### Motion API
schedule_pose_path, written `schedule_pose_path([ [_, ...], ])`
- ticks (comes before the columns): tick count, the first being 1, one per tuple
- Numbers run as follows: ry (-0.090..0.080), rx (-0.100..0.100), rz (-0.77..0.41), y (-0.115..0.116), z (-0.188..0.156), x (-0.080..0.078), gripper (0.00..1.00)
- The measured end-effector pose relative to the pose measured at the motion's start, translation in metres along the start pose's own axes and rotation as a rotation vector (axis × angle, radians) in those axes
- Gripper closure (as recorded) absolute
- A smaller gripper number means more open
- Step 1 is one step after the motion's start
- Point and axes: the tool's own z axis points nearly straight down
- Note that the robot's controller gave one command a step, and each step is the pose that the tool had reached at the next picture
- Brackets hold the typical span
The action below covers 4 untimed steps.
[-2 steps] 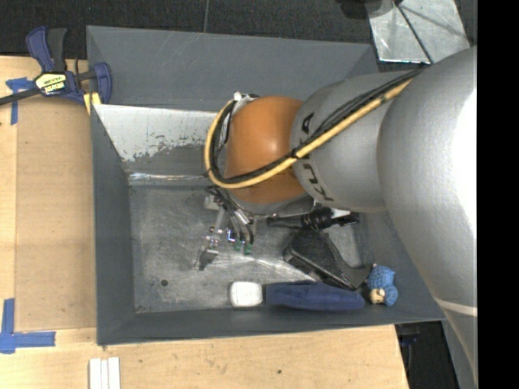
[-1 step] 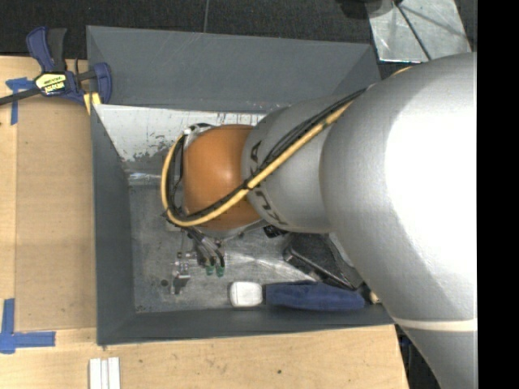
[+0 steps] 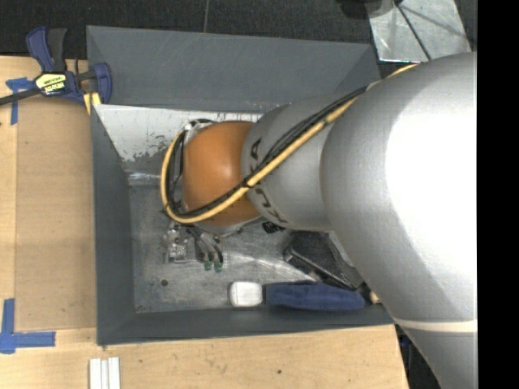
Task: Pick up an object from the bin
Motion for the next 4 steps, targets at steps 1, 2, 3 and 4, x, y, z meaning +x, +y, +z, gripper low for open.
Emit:
schedule_pose_path([
  [1,0.016,0.004,-0.002,0.0,0.003,0.004,0.0],
  [2,0.018,0.008,-0.206,-0.079,-0.035,-0.019,0.0],
  [3,0.027,0.002,-0.413,-0.013,-0.001,0.017,0.0],
  [4,0.019,0.001,-0.856,-0.081,-0.038,-0.036,0.0],
])
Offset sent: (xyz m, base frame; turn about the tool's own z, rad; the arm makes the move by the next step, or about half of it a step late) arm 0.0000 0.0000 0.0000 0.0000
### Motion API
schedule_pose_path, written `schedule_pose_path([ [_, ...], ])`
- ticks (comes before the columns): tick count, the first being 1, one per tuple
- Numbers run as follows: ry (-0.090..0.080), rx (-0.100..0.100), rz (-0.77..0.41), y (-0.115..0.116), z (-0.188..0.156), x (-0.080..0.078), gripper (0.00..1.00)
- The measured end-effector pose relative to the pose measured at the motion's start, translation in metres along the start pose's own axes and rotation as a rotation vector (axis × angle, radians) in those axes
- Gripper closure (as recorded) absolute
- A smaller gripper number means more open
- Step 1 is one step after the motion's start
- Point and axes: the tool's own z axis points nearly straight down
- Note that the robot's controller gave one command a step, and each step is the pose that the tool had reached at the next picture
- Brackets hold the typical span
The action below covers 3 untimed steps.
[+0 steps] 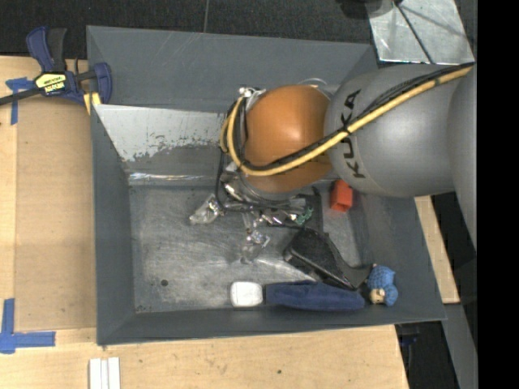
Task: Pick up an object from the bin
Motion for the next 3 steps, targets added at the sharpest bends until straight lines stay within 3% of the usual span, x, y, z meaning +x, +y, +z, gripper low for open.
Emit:
schedule_pose_path([
  [1,-0.005,-0.008,0.108,-0.051,0.043,0.02,0.0],
  [2,0.001,-0.002,0.123,-0.052,0.004,0.046,0.0],
  [3,-0.002,0.002,-0.196,-0.072,-0.155,0.094,0.0],
])
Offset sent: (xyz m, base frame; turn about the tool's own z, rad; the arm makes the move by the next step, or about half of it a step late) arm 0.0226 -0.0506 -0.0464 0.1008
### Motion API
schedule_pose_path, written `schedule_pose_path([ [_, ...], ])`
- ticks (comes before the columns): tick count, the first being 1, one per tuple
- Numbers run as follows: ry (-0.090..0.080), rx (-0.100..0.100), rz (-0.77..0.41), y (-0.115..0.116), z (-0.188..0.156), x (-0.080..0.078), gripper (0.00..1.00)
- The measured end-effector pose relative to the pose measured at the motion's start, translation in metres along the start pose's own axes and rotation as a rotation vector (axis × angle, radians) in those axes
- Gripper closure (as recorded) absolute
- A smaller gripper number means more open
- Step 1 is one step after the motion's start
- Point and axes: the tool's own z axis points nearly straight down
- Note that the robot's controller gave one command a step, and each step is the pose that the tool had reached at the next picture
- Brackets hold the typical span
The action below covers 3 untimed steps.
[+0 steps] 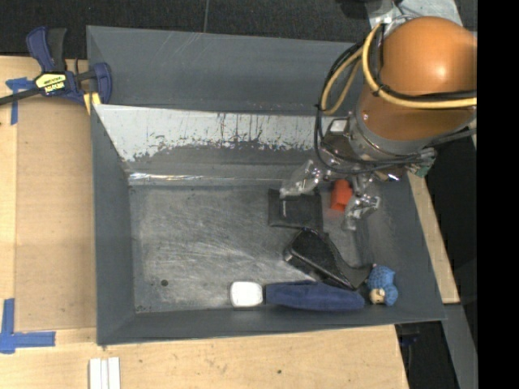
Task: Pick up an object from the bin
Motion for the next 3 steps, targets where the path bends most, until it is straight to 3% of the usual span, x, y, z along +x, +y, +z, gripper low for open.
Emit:
schedule_pose_path([
  [1,0.0,-0.006,-0.408,-0.023,-0.005,0.017,0.0],
  [2,-0.002,-0.01,-0.731,-0.018,0.186,0.061,0.0],
  [3,-0.008,-0.01,-0.734,-0.016,0.185,0.057,1.0],
])
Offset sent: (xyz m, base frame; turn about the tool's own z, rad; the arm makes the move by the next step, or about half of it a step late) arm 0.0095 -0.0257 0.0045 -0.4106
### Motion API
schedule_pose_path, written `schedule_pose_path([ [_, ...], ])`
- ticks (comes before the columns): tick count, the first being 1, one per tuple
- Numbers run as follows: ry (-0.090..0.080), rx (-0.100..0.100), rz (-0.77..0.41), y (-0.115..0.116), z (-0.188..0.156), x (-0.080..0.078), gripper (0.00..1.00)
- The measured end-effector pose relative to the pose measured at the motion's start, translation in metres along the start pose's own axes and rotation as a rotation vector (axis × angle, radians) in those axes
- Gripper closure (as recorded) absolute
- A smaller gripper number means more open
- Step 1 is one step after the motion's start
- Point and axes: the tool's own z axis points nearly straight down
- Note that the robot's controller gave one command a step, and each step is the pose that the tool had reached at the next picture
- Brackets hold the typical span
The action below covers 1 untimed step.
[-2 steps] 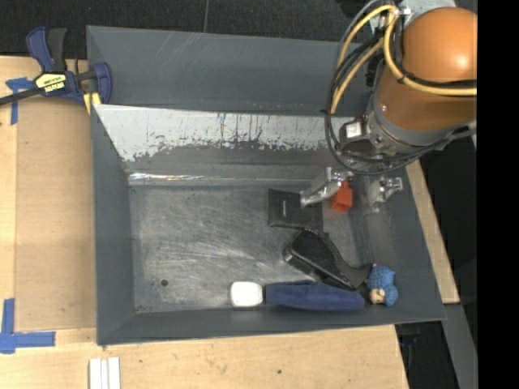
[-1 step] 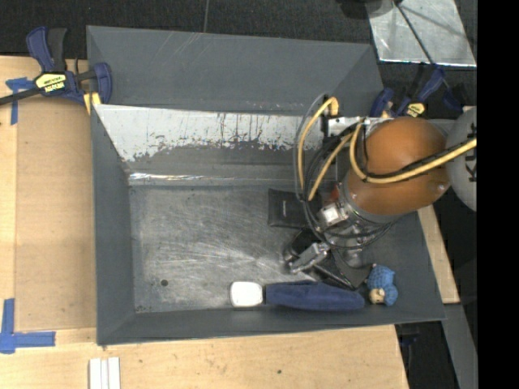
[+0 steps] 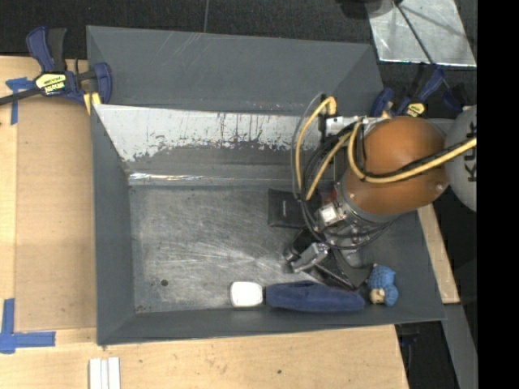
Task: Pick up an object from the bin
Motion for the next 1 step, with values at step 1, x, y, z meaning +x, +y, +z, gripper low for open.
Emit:
schedule_pose_path([
  [1,0.0,0.0,0.001,0.0,0.0,0.0001,1.0],
])
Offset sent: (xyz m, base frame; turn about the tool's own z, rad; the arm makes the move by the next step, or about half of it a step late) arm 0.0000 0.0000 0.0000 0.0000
